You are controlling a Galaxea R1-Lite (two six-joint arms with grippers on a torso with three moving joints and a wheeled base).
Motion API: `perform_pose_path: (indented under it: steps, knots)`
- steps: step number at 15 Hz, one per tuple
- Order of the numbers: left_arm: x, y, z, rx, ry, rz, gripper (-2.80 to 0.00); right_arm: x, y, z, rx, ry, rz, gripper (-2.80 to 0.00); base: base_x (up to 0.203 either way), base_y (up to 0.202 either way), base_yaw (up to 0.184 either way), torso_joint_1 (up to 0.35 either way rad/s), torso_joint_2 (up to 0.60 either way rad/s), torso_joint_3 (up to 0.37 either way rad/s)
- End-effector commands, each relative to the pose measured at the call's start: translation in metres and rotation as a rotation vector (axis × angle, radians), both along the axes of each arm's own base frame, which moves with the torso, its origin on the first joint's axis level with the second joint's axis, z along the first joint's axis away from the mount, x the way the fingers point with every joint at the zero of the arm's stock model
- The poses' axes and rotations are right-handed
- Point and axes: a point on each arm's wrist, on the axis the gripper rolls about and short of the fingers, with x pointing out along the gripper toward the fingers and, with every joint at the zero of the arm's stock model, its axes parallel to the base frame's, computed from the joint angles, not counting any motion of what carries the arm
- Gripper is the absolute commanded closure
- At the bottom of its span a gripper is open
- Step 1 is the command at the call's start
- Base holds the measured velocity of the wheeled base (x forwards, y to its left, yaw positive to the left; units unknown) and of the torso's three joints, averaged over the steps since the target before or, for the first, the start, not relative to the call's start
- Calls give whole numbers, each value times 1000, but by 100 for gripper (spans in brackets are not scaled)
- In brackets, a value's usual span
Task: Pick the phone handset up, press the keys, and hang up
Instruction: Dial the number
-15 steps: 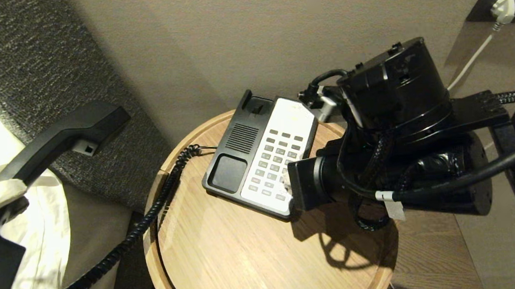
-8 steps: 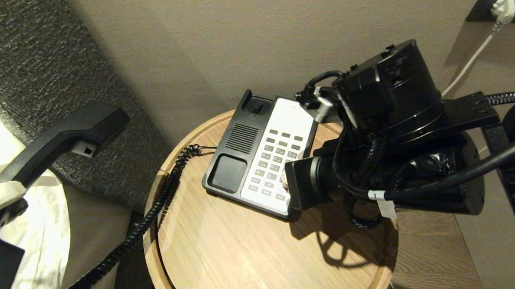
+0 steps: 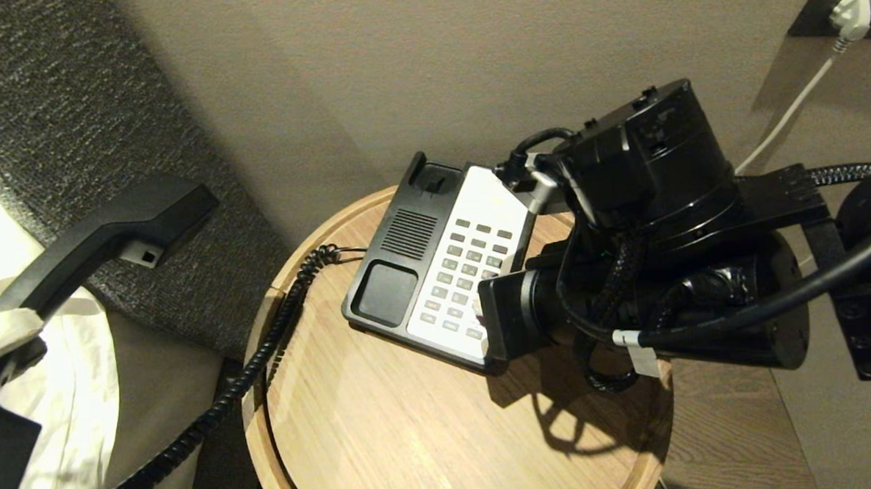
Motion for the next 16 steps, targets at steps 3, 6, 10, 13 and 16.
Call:
perform_pose_path:
  steps: [3,6,10,13,16]
  knots:
    - [0,0,1,-6,0,1,0,1,1,-3,-8,6,-3,0,0,0,0,0,0,0]
    - [-1,1,0,-7,-1,1,0,1,1,-2,-9,4,-1,0,0,0,0,0,0,0]
    - [-2,1,-2,-4,2,1,0,-4,-2,5,8,-8,5,0,0,0,0,0,0,0]
    - [-2,2,-3,-4,2,3,0,-13,-3,12,24,-14,29,0,0,0,0,0,0,0]
    - [-2,2,-2,-6,0,1,0,-23,-1,12,23,-2,62,0,0,0,0,0,0,0]
